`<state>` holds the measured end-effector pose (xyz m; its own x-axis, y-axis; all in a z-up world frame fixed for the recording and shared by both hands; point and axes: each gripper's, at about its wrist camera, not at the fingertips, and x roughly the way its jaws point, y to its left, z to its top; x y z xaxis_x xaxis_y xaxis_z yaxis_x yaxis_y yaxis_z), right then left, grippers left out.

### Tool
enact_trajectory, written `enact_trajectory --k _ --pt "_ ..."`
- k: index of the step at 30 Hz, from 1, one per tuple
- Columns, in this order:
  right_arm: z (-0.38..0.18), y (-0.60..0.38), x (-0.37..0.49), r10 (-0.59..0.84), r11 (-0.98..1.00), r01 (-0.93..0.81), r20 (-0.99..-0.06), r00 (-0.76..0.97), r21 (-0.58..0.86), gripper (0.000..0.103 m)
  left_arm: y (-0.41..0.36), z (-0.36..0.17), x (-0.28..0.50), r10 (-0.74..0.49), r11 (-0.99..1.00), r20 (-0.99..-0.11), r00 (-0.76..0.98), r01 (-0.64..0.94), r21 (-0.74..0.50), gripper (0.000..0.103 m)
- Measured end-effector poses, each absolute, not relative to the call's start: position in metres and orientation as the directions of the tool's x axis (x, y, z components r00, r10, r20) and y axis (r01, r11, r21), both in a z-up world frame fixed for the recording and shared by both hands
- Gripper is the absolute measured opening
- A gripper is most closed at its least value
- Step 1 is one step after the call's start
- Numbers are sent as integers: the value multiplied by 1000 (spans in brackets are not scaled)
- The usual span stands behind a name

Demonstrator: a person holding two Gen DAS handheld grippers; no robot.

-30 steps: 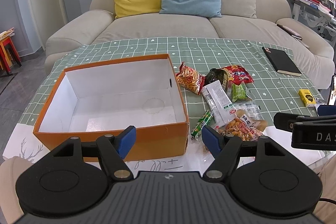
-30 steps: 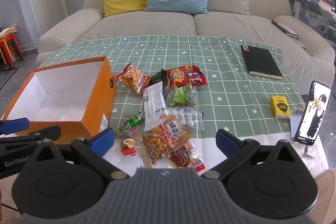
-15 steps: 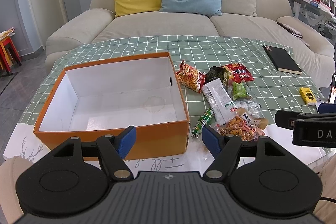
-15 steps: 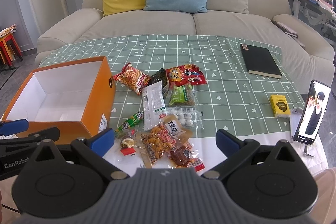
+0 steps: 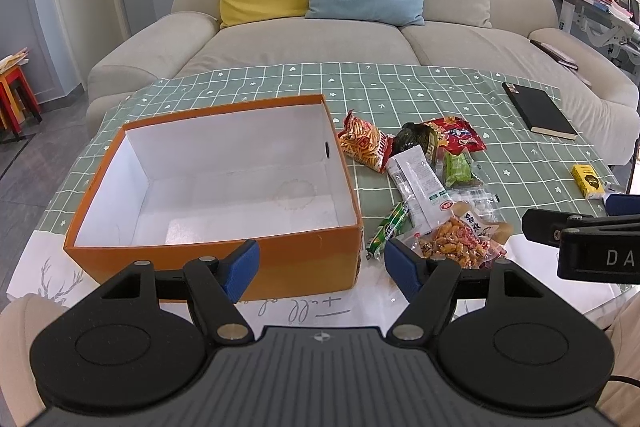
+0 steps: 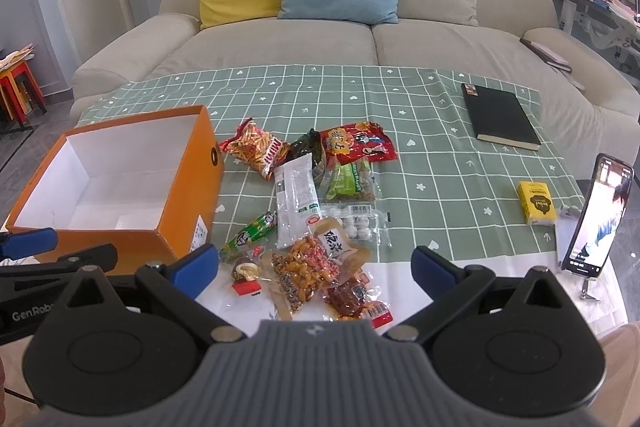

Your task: Organize snacks

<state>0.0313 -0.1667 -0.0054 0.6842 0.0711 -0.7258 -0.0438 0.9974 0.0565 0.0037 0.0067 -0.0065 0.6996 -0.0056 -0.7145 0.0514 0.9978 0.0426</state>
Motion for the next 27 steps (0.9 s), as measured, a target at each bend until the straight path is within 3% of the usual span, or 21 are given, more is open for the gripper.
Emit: enact_trajectory --k 18,27 --pt "-5 -167 33 86 996 -49 -732 676 71 99 6 -8 6 -19 998 -727 686 61 32 83" --pt "-14 -187 49 132 991 -69 -721 681 116 99 -1 -4 13 -155 980 -723 673 198 -25 72"
